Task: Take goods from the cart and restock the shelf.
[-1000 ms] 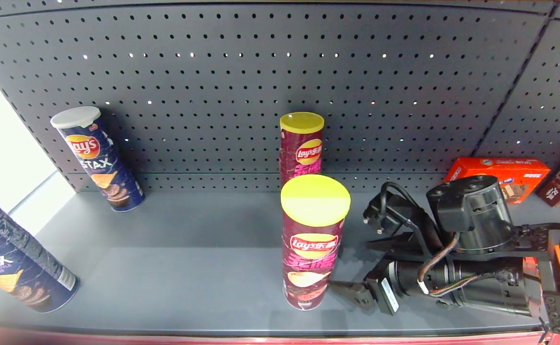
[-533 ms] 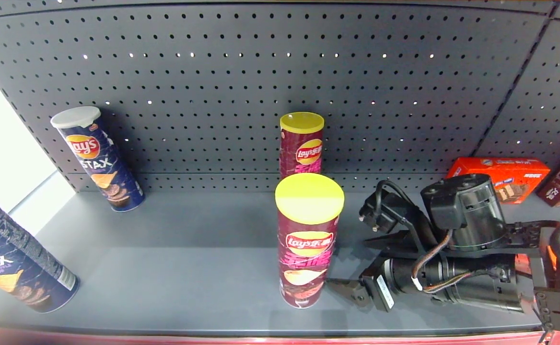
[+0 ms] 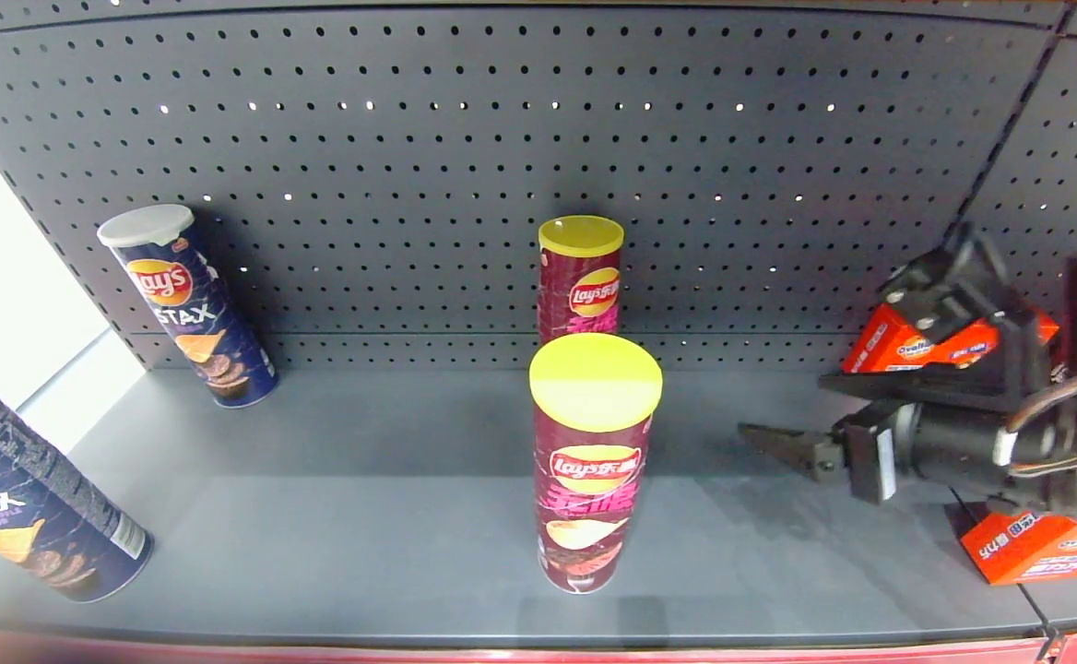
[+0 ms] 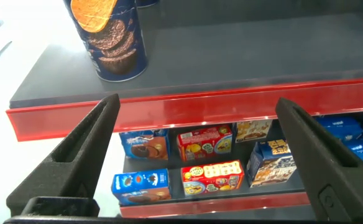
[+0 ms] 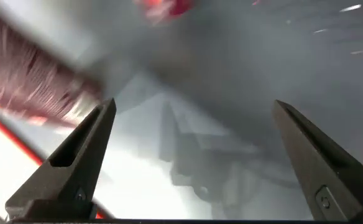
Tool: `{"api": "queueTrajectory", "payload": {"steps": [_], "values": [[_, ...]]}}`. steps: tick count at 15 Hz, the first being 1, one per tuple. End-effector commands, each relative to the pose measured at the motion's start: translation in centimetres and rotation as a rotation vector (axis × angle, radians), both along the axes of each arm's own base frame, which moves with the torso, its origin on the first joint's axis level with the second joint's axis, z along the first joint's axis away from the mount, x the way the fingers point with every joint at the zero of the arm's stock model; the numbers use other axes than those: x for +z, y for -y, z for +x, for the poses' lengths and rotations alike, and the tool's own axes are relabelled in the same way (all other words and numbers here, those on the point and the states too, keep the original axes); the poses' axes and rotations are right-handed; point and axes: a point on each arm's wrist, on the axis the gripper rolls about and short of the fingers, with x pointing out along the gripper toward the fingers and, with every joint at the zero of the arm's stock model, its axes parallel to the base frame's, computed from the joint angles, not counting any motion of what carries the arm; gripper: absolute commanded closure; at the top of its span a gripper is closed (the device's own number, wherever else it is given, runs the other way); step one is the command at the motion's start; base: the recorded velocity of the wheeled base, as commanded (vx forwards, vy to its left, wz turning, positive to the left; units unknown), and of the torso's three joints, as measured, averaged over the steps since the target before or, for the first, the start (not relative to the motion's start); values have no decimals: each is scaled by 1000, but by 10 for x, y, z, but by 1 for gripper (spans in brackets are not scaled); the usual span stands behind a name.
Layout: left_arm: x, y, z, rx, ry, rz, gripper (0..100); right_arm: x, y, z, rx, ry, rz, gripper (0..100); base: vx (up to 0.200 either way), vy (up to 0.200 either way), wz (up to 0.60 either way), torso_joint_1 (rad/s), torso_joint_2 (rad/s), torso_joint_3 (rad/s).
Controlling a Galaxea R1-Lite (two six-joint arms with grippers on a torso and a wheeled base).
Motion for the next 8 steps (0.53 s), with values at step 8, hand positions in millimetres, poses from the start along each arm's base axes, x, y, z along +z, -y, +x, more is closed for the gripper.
{"api": "queueTrajectory", "payload": {"steps": [8], "values": [[0, 0, 0, -3, -2, 0, 0, -54, 117, -176, -473, 369, 115, 0, 0, 0, 0, 0, 0, 0]]}}
